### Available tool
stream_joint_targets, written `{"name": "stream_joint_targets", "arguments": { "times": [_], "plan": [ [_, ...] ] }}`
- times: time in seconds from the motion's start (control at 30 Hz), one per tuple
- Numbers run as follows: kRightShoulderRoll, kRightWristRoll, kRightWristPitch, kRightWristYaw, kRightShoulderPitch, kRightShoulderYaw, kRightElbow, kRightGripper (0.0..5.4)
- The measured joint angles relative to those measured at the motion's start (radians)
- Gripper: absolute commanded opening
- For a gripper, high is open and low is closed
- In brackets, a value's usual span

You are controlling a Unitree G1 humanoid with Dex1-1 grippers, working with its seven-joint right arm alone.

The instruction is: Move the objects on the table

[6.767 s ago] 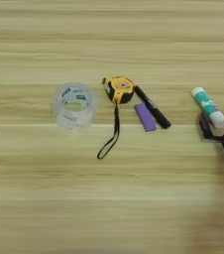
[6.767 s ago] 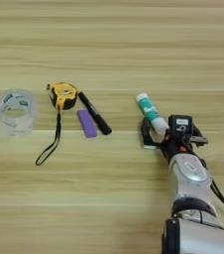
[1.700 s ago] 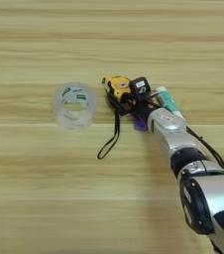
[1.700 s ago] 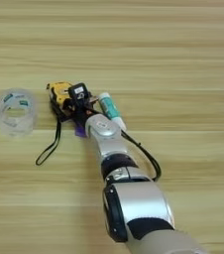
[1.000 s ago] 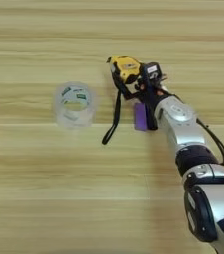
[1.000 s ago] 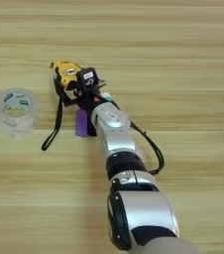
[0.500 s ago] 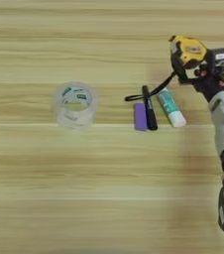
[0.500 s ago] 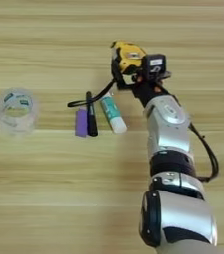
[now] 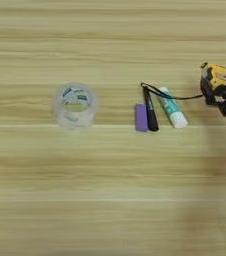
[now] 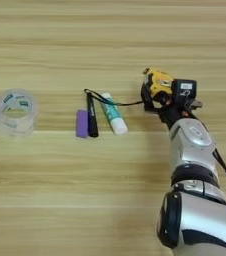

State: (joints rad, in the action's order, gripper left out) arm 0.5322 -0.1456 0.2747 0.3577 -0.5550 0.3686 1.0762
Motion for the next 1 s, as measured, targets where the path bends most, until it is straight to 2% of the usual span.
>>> {"name": "stream_joint_targets", "arguments": {
  "times": [0.4,1.0],
  "plan": [
    [-0.025,0.06,0.018,-0.024,0.017,-0.064,0.091,4.31],
    [-0.017,0.08,0.041,-0.07,0.011,-0.074,0.12,4.31]
  ]
}}
